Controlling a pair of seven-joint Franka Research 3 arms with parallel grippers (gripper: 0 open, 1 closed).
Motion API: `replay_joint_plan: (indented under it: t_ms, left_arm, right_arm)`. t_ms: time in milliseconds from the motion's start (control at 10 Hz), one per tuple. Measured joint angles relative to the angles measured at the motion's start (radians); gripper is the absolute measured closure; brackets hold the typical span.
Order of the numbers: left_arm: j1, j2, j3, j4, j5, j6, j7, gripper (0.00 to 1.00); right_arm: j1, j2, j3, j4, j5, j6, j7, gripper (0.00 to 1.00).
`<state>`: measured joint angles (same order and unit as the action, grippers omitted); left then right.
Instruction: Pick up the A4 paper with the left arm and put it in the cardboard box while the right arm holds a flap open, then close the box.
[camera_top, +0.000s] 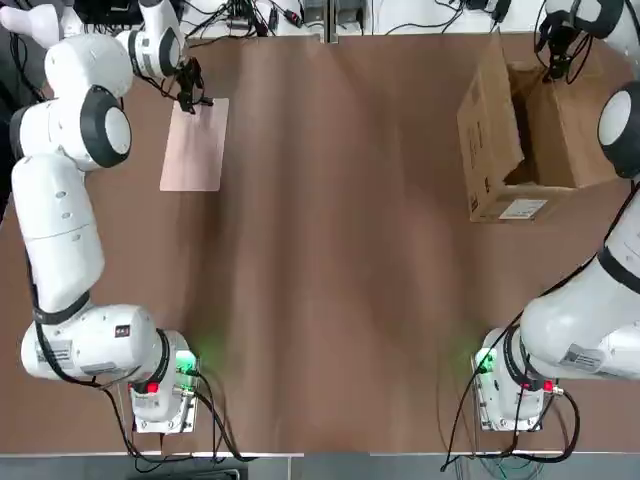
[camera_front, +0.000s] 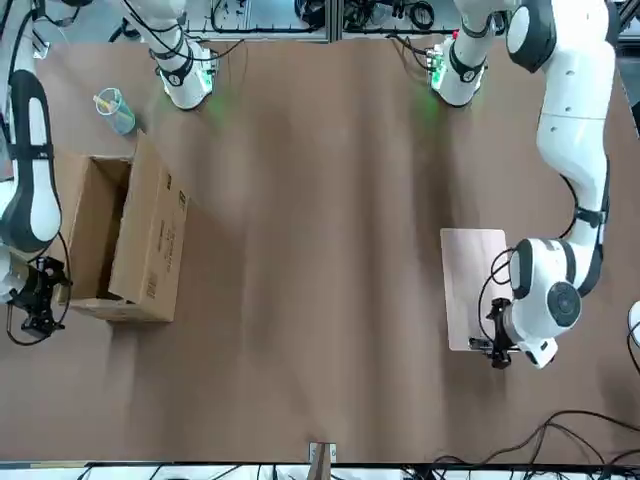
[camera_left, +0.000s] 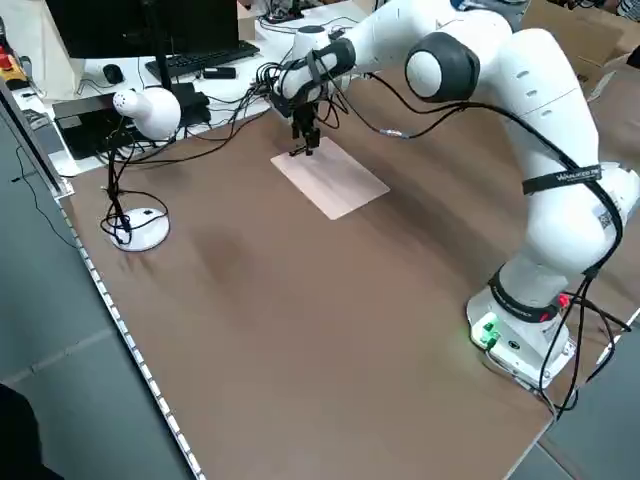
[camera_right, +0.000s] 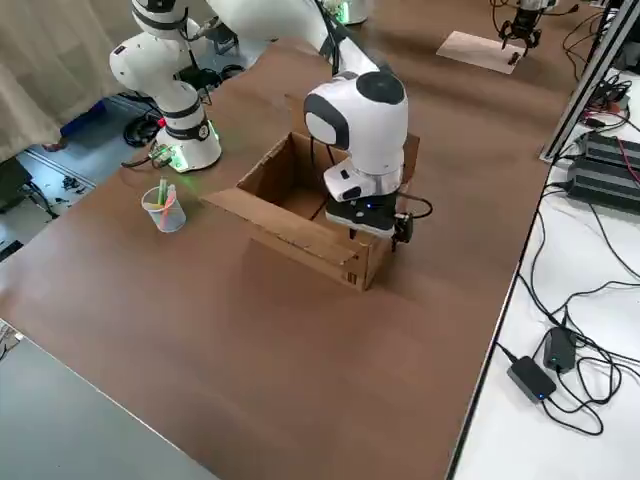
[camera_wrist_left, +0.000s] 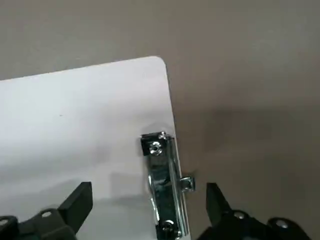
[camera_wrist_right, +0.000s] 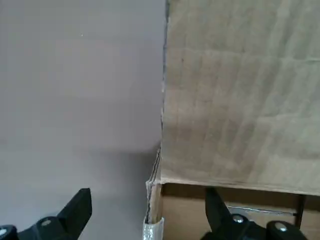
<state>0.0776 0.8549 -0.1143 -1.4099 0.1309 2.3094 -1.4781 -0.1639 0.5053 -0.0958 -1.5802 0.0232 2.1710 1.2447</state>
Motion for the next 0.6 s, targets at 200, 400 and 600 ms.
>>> replay_joint_plan:
  t_ms: [200, 400, 600]
  left_arm:
    - [0.004, 0.002, 0.003, 0.002, 0.000, 0.000, 0.004, 0.05]
    - [0.003, 0.005, 0.003, 0.003, 0.000, 0.002, 0.005, 0.15]
    - [0.004, 0.005, 0.004, 0.003, 0.000, 0.011, 0.013, 0.18]
  right_arm:
    - [-0.002, 0.000, -0.001, 0.000, -0.001, 0.003, 0.000, 0.12]
    - [-0.002, 0.000, -0.001, 0.000, -0.001, 0.005, 0.000, 0.47]
    - [-0.002, 0.000, -0.001, 0.000, -0.001, 0.008, 0.000, 0.73]
